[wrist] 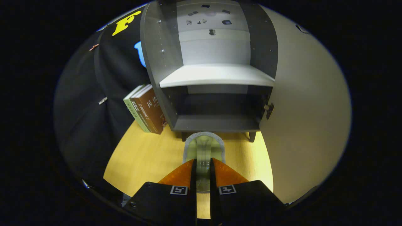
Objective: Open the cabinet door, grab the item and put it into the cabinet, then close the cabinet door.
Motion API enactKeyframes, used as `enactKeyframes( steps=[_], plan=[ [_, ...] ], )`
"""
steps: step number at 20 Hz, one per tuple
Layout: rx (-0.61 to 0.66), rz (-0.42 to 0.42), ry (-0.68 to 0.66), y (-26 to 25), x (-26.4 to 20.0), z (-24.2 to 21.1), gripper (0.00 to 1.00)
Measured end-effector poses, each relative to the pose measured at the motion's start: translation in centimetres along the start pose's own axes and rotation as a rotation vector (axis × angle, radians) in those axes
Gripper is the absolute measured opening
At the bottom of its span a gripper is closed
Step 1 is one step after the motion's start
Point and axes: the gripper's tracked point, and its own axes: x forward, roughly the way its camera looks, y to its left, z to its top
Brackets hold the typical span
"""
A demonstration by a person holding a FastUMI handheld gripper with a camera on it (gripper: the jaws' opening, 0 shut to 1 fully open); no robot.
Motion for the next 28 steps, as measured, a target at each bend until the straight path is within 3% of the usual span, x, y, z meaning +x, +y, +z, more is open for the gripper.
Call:
enactKeyframes(
  steps=[8, 15, 21, 28],
  plan=[
    [0.053, 0.018, -0.109, 0.7, -2.8, 13.1, 0.21],
    [0.065, -0.016, -0.141, -0.3, 1.1, 20.3, 0.21],
    [0.049, -0.047, -0.137, -0.7, 6.1, 24.7, 0.21],
    [0.034, -0.062, -0.061, -1.8, 12.1, 25.4, 0.21]
  ],
)
